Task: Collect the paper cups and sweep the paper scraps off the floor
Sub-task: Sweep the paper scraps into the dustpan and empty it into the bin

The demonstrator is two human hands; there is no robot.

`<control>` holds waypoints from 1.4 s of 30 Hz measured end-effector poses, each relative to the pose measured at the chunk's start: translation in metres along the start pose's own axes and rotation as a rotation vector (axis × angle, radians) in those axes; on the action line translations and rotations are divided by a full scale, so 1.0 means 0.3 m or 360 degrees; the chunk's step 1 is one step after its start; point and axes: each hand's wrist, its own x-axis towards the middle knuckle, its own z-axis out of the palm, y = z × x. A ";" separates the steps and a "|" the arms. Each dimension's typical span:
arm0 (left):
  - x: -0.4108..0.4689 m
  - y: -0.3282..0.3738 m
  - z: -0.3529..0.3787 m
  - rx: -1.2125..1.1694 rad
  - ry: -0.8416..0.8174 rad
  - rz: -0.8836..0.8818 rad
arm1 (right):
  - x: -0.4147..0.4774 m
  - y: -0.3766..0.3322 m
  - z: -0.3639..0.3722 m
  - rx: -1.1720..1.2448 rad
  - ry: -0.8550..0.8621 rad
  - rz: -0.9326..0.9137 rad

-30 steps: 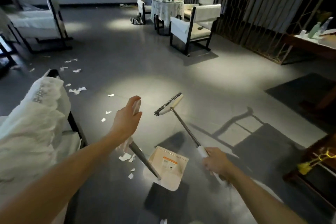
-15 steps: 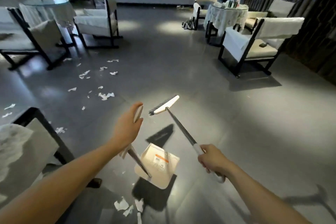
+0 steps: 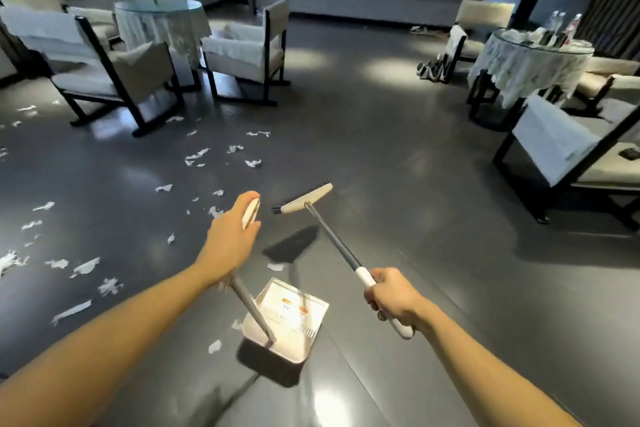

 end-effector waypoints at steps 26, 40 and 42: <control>2.417 -0.019 0.455 0.0097 0.0295 -0.0422 | 2.425 -1.084 -0.795 -0.0999 -0.0173 -0.0395; 3.619 -0.170 0.488 0.0184 0.0328 -0.0489 | 3.601 -1.676 -0.897 -0.1096 -0.0402 -0.0260; 3.783 -0.202 0.518 0.0195 0.0346 -0.0519 | 3.784 -1.724 -0.977 -0.1256 -0.0236 -0.0289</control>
